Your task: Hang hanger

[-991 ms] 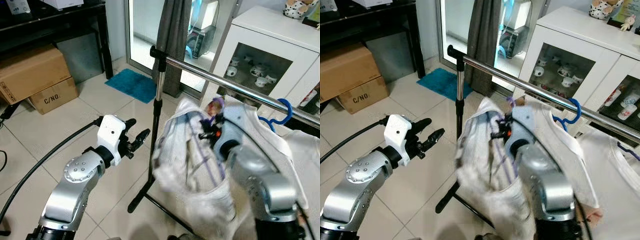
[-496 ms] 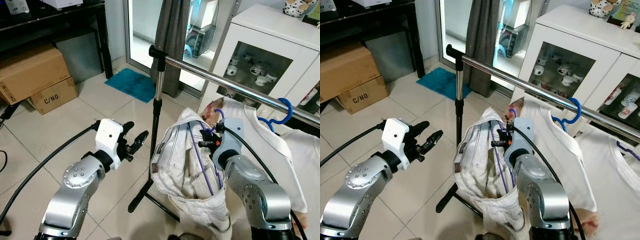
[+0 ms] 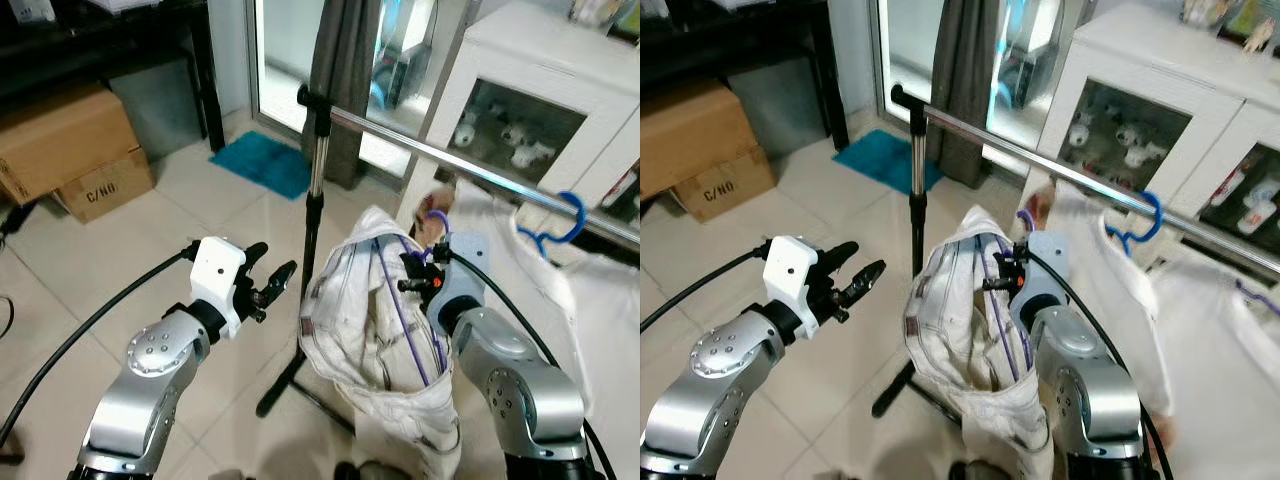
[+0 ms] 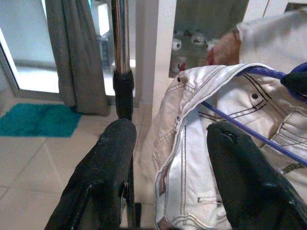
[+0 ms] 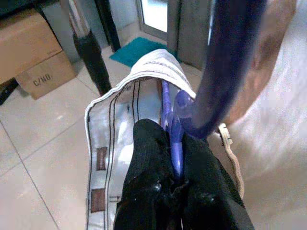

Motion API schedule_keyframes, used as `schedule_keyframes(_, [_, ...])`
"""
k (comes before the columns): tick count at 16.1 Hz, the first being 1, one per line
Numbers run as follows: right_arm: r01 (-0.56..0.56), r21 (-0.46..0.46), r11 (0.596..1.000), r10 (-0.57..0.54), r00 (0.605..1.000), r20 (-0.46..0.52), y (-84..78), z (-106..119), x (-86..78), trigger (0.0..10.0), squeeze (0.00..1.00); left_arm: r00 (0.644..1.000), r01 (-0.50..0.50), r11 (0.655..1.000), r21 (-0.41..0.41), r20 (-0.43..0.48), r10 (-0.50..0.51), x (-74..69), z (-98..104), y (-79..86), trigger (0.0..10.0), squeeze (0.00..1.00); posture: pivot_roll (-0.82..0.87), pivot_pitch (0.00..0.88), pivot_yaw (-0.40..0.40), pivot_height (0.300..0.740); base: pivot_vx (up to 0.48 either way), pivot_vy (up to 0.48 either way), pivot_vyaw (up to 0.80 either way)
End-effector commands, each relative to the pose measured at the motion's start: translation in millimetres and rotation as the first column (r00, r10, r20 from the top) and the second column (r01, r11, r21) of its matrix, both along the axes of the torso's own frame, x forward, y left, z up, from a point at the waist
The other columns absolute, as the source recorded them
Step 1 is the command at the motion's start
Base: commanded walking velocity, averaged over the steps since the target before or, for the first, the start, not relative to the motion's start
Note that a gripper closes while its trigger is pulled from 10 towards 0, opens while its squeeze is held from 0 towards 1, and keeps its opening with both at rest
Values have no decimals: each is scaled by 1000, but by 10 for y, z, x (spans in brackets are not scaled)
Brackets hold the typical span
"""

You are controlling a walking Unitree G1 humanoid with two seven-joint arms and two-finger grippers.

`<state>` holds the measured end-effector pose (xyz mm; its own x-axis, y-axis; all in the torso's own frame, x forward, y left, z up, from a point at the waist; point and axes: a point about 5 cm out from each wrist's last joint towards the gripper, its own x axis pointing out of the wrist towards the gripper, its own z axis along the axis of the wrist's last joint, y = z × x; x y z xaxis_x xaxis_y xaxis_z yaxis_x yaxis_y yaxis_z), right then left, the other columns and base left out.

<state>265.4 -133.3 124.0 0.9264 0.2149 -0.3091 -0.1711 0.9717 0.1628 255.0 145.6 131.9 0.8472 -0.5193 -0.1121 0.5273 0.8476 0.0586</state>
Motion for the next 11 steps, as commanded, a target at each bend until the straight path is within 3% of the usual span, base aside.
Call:
schedule_keyframes(1, [-6, 0, 1000, 6, 999, 48, -9, 73, 8, 0, 0, 1000, 2, 1000, 3, 11, -2, -8, 23, -11, 10000, 0, -28, 25, -70, 740, -277, 0, 0])
schedule_keyframes(5, [-34, 6, 999, 34, 998, 56, 11, 75, 4, 0, 0, 1000, 3, 1000, 10, 11, -3, -12, 15, -10, 10000, 0, -24, 28, -74, 740, -254, 0, 0])
schedule_keyframes(8, [-106, 30, 994, 104, 991, 82, 87, 127, -6, 0, 0, 1000, 19, 1000, 15, -12, -19, -13, -11, -9, 10000, 0, -26, 29, -72, 740, 0, 0, 0])
schedule_keyframes(9, [-164, 54, 985, 158, 982, 106, 149, 187, -5, 0, 0, 996, 89, 996, 2, 9, -89, -10, 21, -36, 10000, 1000, -26, 28, -72, 740, 0, 0, 0])
schedule_keyframes(11, [-272, 92, 958, 258, 956, 140, 268, 275, -21, 0, 0, 992, 118, 987, 109, 31, -122, 94, 4, -11, 10000, 1000, -24, 25, -74, 740, 0, 0, 0])
